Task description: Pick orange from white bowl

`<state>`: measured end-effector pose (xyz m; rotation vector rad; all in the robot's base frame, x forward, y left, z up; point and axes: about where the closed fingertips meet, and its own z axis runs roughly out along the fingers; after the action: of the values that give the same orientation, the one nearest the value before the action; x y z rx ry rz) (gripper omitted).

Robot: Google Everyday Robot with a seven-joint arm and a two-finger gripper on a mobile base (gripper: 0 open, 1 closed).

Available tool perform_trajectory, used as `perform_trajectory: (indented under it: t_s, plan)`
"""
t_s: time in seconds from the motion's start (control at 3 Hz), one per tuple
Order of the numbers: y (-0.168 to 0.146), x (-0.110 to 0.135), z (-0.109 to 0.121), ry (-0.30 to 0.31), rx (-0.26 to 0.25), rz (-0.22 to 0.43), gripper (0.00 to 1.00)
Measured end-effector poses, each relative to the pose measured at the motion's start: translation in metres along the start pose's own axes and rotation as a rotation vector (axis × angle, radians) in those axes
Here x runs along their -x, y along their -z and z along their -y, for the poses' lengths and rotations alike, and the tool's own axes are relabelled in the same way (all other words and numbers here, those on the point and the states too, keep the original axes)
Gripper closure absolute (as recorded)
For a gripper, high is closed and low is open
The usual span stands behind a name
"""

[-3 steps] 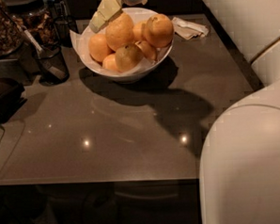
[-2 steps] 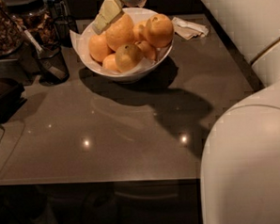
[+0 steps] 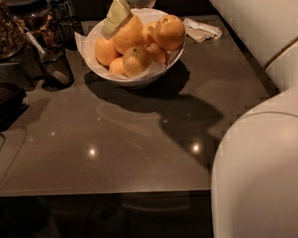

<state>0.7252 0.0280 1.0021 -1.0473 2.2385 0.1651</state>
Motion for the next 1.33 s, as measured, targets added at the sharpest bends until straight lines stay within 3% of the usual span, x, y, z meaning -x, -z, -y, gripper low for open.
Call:
perform_trajectory:
  t_s: [0.67, 1.33]
  plan:
    - [-0.011, -0.008, 0.002, 0.027, -0.022, -0.074, 0.13]
    - [-0.021, -0.012, -0.002, 0.052, -0.009, -0.114, 0.18]
